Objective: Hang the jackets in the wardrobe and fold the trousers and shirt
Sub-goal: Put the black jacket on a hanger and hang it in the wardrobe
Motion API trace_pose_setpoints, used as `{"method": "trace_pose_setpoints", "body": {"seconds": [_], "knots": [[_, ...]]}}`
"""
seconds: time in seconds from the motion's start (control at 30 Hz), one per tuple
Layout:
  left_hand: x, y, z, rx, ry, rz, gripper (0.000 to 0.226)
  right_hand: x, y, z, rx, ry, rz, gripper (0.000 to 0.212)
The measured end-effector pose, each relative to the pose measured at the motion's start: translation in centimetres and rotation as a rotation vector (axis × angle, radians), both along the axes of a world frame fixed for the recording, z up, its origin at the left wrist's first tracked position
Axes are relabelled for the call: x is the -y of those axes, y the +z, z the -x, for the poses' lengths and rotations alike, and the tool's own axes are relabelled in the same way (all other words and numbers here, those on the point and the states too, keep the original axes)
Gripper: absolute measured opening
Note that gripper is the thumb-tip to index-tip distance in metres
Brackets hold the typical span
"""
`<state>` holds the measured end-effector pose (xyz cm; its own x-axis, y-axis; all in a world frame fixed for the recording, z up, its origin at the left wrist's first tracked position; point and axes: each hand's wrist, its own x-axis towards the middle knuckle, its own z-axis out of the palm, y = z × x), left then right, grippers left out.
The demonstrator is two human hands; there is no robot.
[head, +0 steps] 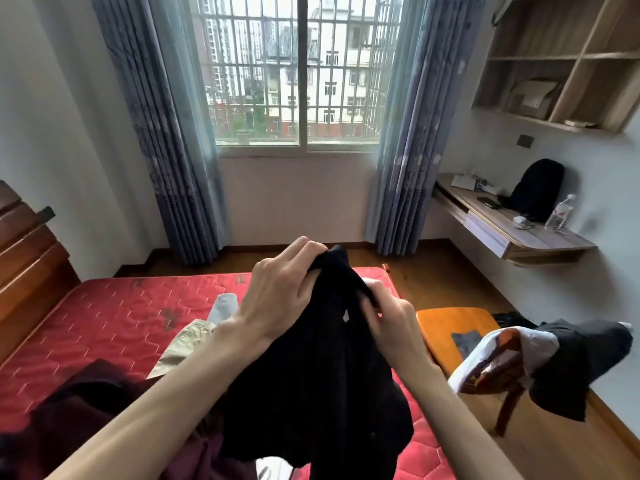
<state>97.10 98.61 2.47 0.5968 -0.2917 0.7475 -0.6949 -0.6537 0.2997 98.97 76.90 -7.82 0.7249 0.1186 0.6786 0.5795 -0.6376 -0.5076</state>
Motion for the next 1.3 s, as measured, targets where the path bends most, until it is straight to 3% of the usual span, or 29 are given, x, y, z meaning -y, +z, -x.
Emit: {"method": "trace_pose_setpoints", "body": {"seconds": [0.1,0.2,0.3,0.43,0.57,0.7,0.9,1.1,1.23,1.3], "knots": [[-0.1,0.3,0.0,0.022,0.043,0.037,0.025,-1.6,-3.3,0.9,0.01,-0.097,-0.114,0.026],[0.0,0.5,-0.1,0.052,0.08,0.024,0.018,-2.2,-6.2,1.7,0.078,-0.31,-0.023,0.033],[0.2,0.2,-0.2,0.009,0.129,0.049,0.013,-2.1,-8.0,2.1,-0.011,-0.408,-0.031,0.034],[-0.1,0.0,-0.4,-0.076,0.183,0.037,0.014,-2.0,-8.1,1.4,-0.135,-0.38,-0.247,0.038],[-2.0,0.4,-0.4,-0.054,0.23,-0.12,0.019,-0.7,-5.6,-0.1,-0.081,-0.504,-0.363,0.02],[-5.1,0.0,-1.6,-0.146,0.247,-0.298,0.027,2.2,-1.3,-1.5,-0.008,-0.453,-0.198,0.012],[-8.9,-3.0,-3.4,-0.318,0.212,-0.466,0.026,3.3,7.4,-1.2,0.21,-0.341,0.321,0.033],[-8.3,-5.2,-4.2,-0.407,0.15,-0.189,0.006,3.1,11.0,1.6,0.259,-0.346,0.574,0.038],[-6.4,-5.4,-4.1,-0.491,0.054,-0.042,0.006,3.6,11.8,4.1,0.147,-0.501,0.653,0.026],[-5.6,-5.2,-3.9,-0.468,-0.048,-0.039,0.011,4.4,12.3,5.7,0.051,-0.565,0.676,0.03]]}}
